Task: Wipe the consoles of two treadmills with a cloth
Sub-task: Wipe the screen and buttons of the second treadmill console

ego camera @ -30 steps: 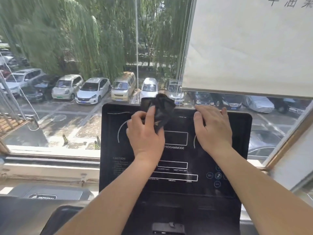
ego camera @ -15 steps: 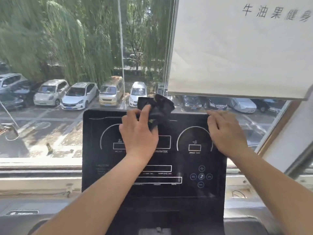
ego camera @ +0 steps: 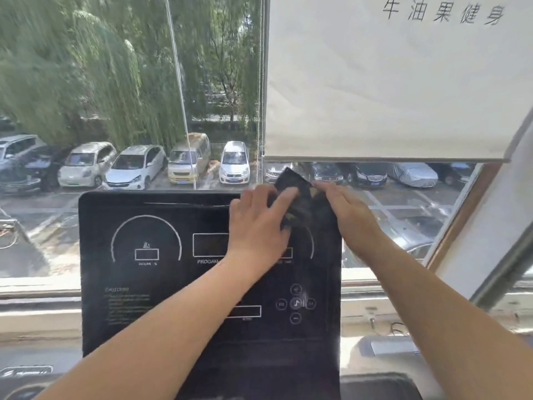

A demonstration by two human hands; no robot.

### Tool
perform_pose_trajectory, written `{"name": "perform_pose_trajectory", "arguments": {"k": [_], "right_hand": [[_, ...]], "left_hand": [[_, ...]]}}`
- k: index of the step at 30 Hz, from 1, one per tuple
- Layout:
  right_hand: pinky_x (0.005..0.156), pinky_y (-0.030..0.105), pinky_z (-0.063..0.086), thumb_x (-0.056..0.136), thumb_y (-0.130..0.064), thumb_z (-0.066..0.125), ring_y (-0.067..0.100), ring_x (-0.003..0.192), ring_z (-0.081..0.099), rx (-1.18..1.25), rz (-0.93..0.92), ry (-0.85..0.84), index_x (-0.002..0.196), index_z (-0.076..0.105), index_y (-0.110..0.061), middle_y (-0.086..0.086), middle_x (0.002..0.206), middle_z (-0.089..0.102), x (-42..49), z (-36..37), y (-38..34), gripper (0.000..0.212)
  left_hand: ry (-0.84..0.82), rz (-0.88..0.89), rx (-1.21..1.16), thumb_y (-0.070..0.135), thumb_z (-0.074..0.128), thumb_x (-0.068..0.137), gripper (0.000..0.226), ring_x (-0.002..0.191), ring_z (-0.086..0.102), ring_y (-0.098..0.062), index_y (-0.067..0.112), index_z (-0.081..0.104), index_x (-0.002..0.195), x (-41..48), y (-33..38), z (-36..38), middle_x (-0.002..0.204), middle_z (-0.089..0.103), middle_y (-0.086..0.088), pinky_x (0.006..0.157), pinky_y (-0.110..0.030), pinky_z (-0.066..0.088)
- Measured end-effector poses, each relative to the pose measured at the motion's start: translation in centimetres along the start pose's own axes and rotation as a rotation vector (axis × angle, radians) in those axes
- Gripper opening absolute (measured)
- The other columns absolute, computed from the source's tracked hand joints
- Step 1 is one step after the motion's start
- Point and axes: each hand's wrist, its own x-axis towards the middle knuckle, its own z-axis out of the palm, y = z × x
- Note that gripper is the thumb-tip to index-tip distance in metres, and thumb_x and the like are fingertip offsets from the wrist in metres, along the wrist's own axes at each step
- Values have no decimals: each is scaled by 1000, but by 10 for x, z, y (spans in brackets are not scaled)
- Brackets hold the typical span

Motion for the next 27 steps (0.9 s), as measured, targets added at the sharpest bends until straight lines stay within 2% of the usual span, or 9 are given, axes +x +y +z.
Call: {"name": "perform_pose_trajectory", "arguments": {"k": [2, 4, 7, 11, 14, 18, 21, 24, 27], "right_hand": [[117, 45, 45, 95, -74, 37, 10, 127, 63, 74, 51, -15, 130, 71, -49, -18, 131, 72, 4, -6, -2, 55], [117, 44, 44, 96, -74, 32, 10, 125, 62, 12, 39, -16, 129, 71, -47, -17, 131, 70, 7, -10, -4, 57], [111, 34, 38, 107, -59, 30, 6, 125, 54, -135, -20, -21, 124, 75, -40, -20, 130, 64, 5, -12, -2, 51], [120, 41, 35, 110, -54, 27, 8, 137, 49, -186, -53, -65, 132, 71, -40, -17, 143, 60, 0, -14, 5, 51], [122, 44, 35, 109, -51, 29, 10, 139, 50, -179, -111, -85, 137, 68, -35, -12, 147, 61, 1, -14, 9, 51], [119, 49, 40, 103, -65, 27, 13, 136, 55, -99, -71, -104, 140, 65, -39, -13, 143, 63, 2, -14, 12, 59], [125, 47, 33, 104, -69, 27, 13, 147, 46, -32, -37, -116, 148, 57, -44, -14, 155, 55, -1, -18, 13, 59], [130, 33, 12, 111, -58, 28, 1, 158, 19, 65, -56, -194, 162, 37, -44, -20, 171, 30, -13, -21, 20, 53], [121, 21, 14, 113, -47, 32, -2, 156, 21, 171, -20, -28, 165, 32, -34, -19, 171, 28, -32, -15, 44, 54]], "left_hand": [[32, -159, 11, 24, 80, 70, 72, 102, 51, -36, 29, 54, 137, 1, 22, 10, 120, 55, -10, 81, -49, 46], [-8, -104, -12, 25, 83, 66, 75, 102, 50, -34, 29, 58, 136, -26, 49, 29, 119, 56, -10, 79, -47, 45], [-231, 251, -68, 20, 73, 64, 64, 93, 54, -31, 33, 66, 126, -93, 82, 57, 113, 58, -5, 74, -40, 39], [-523, 690, 22, 15, 52, 77, 53, 94, 53, -26, 36, 61, 125, -128, 74, 53, 118, 59, -1, 77, -40, 42], [-291, 557, 92, 14, 53, 77, 55, 92, 58, -30, 32, 63, 128, -80, 49, 34, 116, 65, -4, 73, -41, 42], [23, -80, 103, 17, 75, 72, 68, 103, 54, -36, 29, 58, 137, -10, 30, 13, 121, 61, -9, 81, -49, 46], [62, -287, 80, 20, 76, 73, 72, 119, 46, -33, 32, 55, 140, -29, 58, 32, 132, 55, -9, 92, -54, 41], [-71, -218, 49, 23, 82, 64, 80, 119, 46, -31, 39, 53, 137, -92, 92, 58, 132, 57, -7, 91, -53, 43], [-355, 163, 47, 22, 77, 56, 78, 111, 51, -28, 42, 61, 130, -159, 102, 65, 126, 61, -3, 86, -44, 42]]}}
